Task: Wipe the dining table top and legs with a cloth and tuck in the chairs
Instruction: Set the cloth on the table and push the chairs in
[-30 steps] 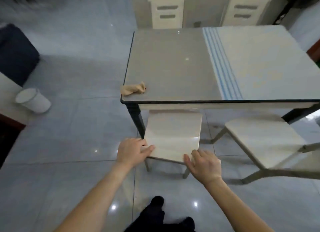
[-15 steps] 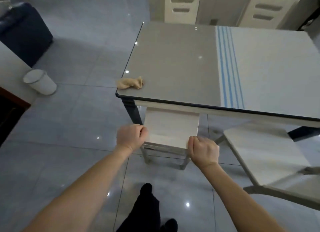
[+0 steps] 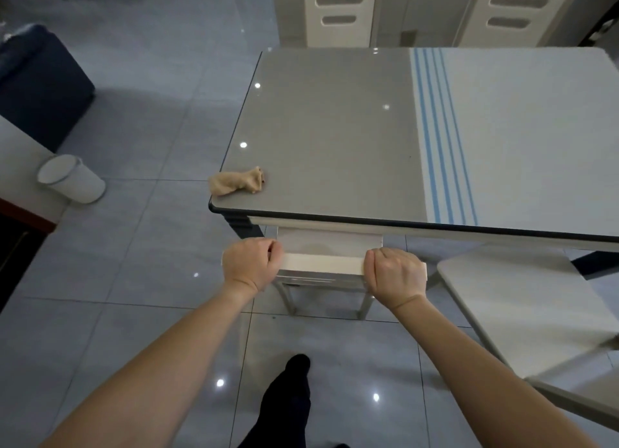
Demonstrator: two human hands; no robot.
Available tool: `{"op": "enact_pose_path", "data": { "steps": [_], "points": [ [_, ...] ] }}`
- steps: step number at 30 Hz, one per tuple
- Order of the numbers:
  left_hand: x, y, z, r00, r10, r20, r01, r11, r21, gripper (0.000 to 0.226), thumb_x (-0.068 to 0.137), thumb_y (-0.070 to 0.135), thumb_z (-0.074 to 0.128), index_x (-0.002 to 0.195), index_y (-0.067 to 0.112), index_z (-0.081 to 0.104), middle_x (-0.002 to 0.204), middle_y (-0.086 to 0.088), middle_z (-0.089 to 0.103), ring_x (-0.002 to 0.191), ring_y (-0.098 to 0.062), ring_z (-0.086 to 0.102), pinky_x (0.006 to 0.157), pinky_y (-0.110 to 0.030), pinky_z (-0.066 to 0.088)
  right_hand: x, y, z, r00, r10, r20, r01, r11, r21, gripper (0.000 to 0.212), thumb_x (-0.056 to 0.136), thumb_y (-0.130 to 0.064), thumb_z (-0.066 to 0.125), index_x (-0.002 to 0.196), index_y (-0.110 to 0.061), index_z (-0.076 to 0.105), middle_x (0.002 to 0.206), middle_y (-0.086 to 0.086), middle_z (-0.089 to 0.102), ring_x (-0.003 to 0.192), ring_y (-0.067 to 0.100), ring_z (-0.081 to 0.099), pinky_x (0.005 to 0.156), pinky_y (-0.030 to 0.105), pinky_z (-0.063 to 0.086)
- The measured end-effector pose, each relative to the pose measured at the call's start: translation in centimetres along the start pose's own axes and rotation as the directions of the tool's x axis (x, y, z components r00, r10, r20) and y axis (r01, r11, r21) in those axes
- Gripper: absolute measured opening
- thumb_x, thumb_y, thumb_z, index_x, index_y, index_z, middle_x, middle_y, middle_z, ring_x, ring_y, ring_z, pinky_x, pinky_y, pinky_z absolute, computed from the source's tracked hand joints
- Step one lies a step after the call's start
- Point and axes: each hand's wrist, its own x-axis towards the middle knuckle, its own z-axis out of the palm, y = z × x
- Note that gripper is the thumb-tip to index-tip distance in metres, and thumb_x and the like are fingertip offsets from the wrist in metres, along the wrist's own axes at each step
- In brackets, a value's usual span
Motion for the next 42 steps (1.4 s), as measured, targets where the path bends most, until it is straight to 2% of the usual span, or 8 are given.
{"op": "enact_pose_path", "data": {
  "steps": [6, 18, 24, 28, 32, 37, 40, 42],
  "points": [
    [3.5, -0.1, 0.2, 1.000, 0.002, -0.013, -0.002, 1.000, -0.006, 0.049, 0.085, 0.042, 0.023, 0.050, 0.018, 0.049, 0.047, 0.004, 0.047, 0.042, -0.016, 0.041, 0.043, -0.020, 0.014, 3.0, 0.9, 1.3, 1.000, 0.027, -0.004, -0.027, 1.000, -0.008, 0.040, 0.086, -0.016, 0.043, 0.047, -0.015, 0.051, 0.044, 0.003, 0.049, 0.037, 0.024, 0.044, 0.042, 0.023, 0.023],
    [8.0, -1.5, -0.1, 0.998, 0.055, 0.017, -0.054, 0.998, -0.034, 0.043, 0.087, 0.036, 0.034, 0.049, 0.019, 0.046, 0.045, 0.006, 0.039, 0.041, -0.019, 0.039, 0.042, -0.023, 0.015, 6.5, 0.4, 2.9, 0.994, 0.089, 0.064, -0.086, 0.995, -0.049, 0.043, 0.089, -0.020, 0.040, 0.048, -0.013, 0.052, 0.045, 0.003, 0.049, 0.037, 0.023, 0.041, 0.044, 0.022, 0.021],
    [7.9, -1.7, -1.0, 0.993, 0.078, 0.094, -0.069, 0.993, -0.097, 0.045, 0.096, 0.035, 0.038, 0.060, 0.014, 0.058, 0.060, -0.006, 0.060, 0.060, -0.030, 0.060, 0.047, -0.029, 0.026, 7.2, -1.3, 1.0, 0.928, 0.222, 0.298, -0.186, 0.972, -0.143, 0.045, 0.095, -0.021, 0.041, 0.055, -0.008, 0.058, 0.054, 0.009, 0.057, 0.051, 0.030, 0.054, 0.049, 0.030, 0.029],
    [8.2, -2.6, -1.6, 0.962, 0.168, 0.214, -0.122, 0.970, -0.212, 0.039, 0.098, 0.038, 0.035, 0.081, 0.016, 0.063, 0.084, -0.008, 0.068, 0.082, -0.031, 0.062, 0.064, -0.036, 0.044, 6.2, -2.6, -0.5, 0.872, 0.414, 0.260, -0.473, 0.848, 0.237, 0.032, 0.098, -0.017, 0.043, 0.082, -0.006, 0.068, 0.077, 0.002, 0.066, 0.077, 0.025, 0.060, 0.065, 0.032, 0.033],
    [7.0, -2.5, -1.7, 0.923, 0.343, 0.176, -0.202, 0.820, -0.536, 0.026, 0.090, 0.029, 0.049, 0.107, 0.017, 0.066, 0.107, -0.001, 0.067, 0.101, -0.020, 0.060, 0.082, -0.029, 0.043, 1.2, -4.8, -3.6, 0.634, 0.736, 0.236, -0.686, 0.395, 0.611, 0.033, 0.095, -0.035, 0.045, 0.105, -0.015, 0.069, 0.099, -0.003, 0.069, 0.096, 0.014, 0.061, 0.085, 0.032, 0.048],
    [1.6, 1.7, -1.5, 0.856, 0.516, 0.019, -0.357, 0.619, -0.700, 0.039, 0.083, 0.034, 0.045, 0.112, 0.016, 0.064, 0.115, 0.007, 0.060, 0.109, -0.007, 0.051, 0.095, -0.024, 0.040, -10.0, -6.4, -7.7, 0.357, 0.907, 0.222, -0.715, 0.112, 0.690, 0.020, 0.098, -0.015, 0.050, 0.098, -0.023, 0.069, 0.096, -0.002, 0.071, 0.096, 0.017, 0.066, 0.087, 0.033, 0.050],
    [-2.1, 5.1, -0.2, 0.792, 0.546, 0.275, -0.154, 0.613, -0.775, 0.028, 0.090, 0.027, 0.051, 0.112, 0.015, 0.063, 0.108, 0.008, 0.062, 0.101, -0.007, 0.056, 0.087, -0.025, 0.043, -18.0, -8.1, -10.4, 0.087, 0.958, 0.274, -0.702, -0.137, 0.699, 0.023, 0.100, -0.013, 0.047, 0.094, -0.018, 0.068, 0.094, 0.010, 0.070, 0.093, 0.024, 0.065, 0.084, 0.037, 0.050],
    [-4.4, 7.1, 1.7, 0.662, 0.582, 0.473, -0.065, 0.673, -0.737, 0.015, 0.094, 0.020, 0.055, 0.105, 0.015, 0.064, 0.100, 0.004, 0.065, 0.094, -0.013, 0.059, 0.080, -0.028, 0.044, -23.5, -9.6, -11.9, -0.112, 0.943, 0.315, -0.658, -0.308, 0.687, 0.025, 0.101, -0.014, 0.042, 0.096, -0.014, 0.067, 0.097, 0.013, 0.069, 0.094, 0.026, 0.064, 0.084, 0.039, 0.049]
  ]
}}
